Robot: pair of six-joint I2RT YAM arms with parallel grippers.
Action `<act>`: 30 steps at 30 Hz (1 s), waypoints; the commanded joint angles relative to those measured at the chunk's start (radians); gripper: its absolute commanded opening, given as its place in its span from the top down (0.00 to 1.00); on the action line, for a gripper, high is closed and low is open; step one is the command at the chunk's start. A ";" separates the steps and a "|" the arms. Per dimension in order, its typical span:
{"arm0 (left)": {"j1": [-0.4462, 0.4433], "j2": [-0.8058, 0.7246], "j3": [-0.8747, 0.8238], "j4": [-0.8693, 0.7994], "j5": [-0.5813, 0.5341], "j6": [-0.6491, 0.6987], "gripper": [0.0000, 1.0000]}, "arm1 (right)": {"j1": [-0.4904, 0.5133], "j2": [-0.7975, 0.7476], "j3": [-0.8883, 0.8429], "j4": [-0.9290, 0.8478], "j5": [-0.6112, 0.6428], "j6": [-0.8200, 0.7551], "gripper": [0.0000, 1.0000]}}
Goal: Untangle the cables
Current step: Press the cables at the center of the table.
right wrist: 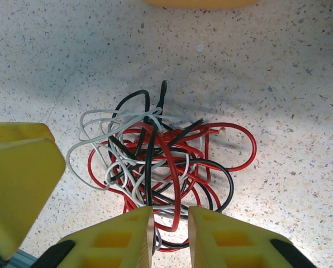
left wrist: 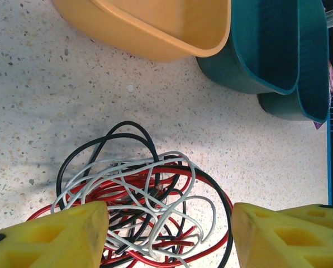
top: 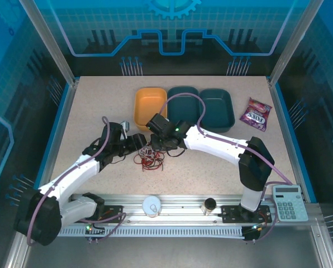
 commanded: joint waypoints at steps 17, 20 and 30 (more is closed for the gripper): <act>0.008 0.158 0.023 -0.006 0.035 0.004 0.41 | -0.029 0.057 -0.028 0.047 -0.085 0.020 0.77; 0.007 0.171 0.017 0.005 0.033 0.006 0.43 | -0.032 0.047 -0.038 0.053 -0.084 0.020 0.77; 0.008 0.263 -0.018 0.045 0.006 0.010 0.63 | -0.034 -0.059 -0.110 0.092 -0.045 0.012 0.70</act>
